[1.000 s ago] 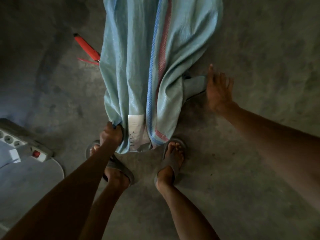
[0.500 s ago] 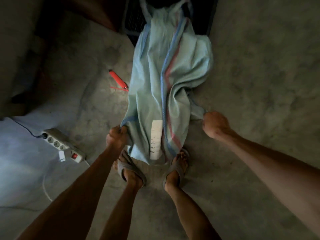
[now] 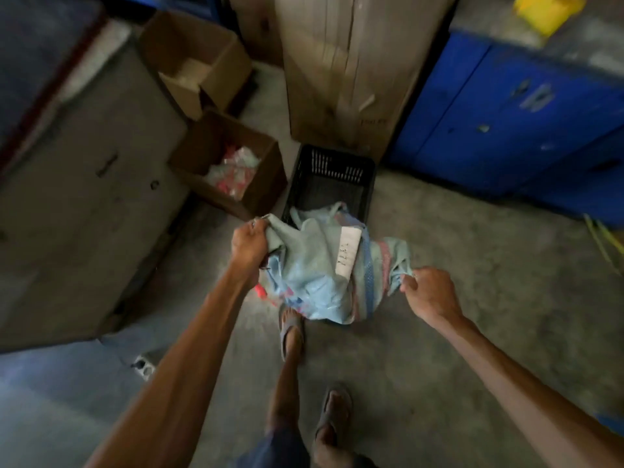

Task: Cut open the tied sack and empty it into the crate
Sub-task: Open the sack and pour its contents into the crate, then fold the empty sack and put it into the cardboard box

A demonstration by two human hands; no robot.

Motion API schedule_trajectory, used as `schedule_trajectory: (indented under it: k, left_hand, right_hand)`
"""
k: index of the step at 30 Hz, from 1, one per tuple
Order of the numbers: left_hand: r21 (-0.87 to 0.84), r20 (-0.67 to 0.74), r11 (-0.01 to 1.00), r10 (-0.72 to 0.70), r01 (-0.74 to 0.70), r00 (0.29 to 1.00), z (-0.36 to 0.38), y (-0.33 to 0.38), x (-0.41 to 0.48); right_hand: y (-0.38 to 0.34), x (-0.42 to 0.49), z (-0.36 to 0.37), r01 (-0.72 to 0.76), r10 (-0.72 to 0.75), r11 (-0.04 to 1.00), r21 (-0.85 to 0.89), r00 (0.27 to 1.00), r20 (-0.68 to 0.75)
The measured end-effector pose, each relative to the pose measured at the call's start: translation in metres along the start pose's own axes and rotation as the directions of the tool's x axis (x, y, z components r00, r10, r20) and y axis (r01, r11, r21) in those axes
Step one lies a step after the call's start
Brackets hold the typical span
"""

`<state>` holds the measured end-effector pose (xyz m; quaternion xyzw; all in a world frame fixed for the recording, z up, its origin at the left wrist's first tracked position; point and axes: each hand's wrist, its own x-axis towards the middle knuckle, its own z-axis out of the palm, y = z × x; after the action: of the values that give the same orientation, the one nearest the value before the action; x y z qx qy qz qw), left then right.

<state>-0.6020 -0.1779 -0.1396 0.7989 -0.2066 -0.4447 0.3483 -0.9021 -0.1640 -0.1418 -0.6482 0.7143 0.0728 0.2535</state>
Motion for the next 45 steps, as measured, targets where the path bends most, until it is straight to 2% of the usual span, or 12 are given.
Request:
schedule_trajectory:
  k: [3, 7, 12, 16, 18, 22, 25, 29, 31, 36, 40, 45]
  left_hand:
    - [-0.007, 0.067, 0.997, 0.075, -0.075, 0.995, 0.001, 0.074, 0.012]
    - [-0.078, 0.091, 0.997, 0.030, -0.023, 0.995, -0.009, 0.145, 0.026]
    - [-0.056, 0.121, 0.998, -0.010, 0.017, 0.993, -0.022, 0.219, 0.050]
    - [-0.032, 0.136, 0.999, -0.039, 0.044, 0.990, -0.034, 0.255, 0.064]
    - [0.005, 0.167, 0.998, -0.062, 0.062, 0.984, -0.032, 0.259, 0.064]
    - [0.074, 0.216, 0.993, -0.105, 0.091, 0.971, -0.021, 0.249, 0.046]
    - [0.127, 0.245, 0.991, -0.074, 0.043, 0.967, -0.016, 0.245, 0.029]
    - [0.089, 0.215, 0.996, -0.022, 0.002, 0.976, -0.026, 0.281, 0.020]
    - [0.086, 0.216, 0.993, 0.064, -0.084, 0.974, -0.036, 0.312, 0.009]
    - [0.156, 0.166, 0.937, 0.286, -0.311, 0.944, -0.056, 0.366, -0.019]
    - [0.108, 0.135, 0.932, 0.332, -0.346, 0.934, -0.062, 0.392, -0.038]
    - [0.086, 0.104, 0.906, 0.404, -0.413, 0.909, -0.060, 0.412, -0.056]
  right_hand:
    - [-0.026, 0.019, -0.062, -0.005, 0.008, 0.999, 0.040, 0.997, -0.071]
    - [-0.077, 0.047, -0.143, -0.102, 0.112, 0.982, 0.159, 0.992, -0.054]
    - [-0.110, 0.072, -0.212, -0.265, 0.300, 0.868, 0.419, 0.954, -0.019]
    - [-0.115, 0.085, -0.266, -0.274, 0.335, 0.789, 0.550, 0.942, -0.010]
    - [-0.114, 0.091, -0.284, -0.302, 0.321, 0.793, 0.529, 0.945, 0.058]
    - [-0.110, 0.089, -0.275, -0.321, 0.246, 0.884, 0.339, 0.938, 0.246]
    - [-0.112, 0.081, -0.268, -0.284, 0.192, 0.908, 0.307, 0.935, 0.297]
    - [-0.119, 0.087, -0.305, -0.248, 0.202, 0.853, 0.460, 0.968, 0.149]
    - [-0.119, 0.080, -0.326, -0.208, 0.176, 0.795, 0.570, 0.978, 0.112]
    - [-0.121, 0.041, -0.388, 0.022, 0.091, 0.638, 0.770, 0.990, -0.104]
    - [-0.131, 0.034, -0.421, 0.151, -0.042, 0.727, 0.670, 0.983, -0.177]
    - [-0.143, 0.026, -0.417, 0.216, -0.037, 0.714, 0.665, 0.961, -0.272]
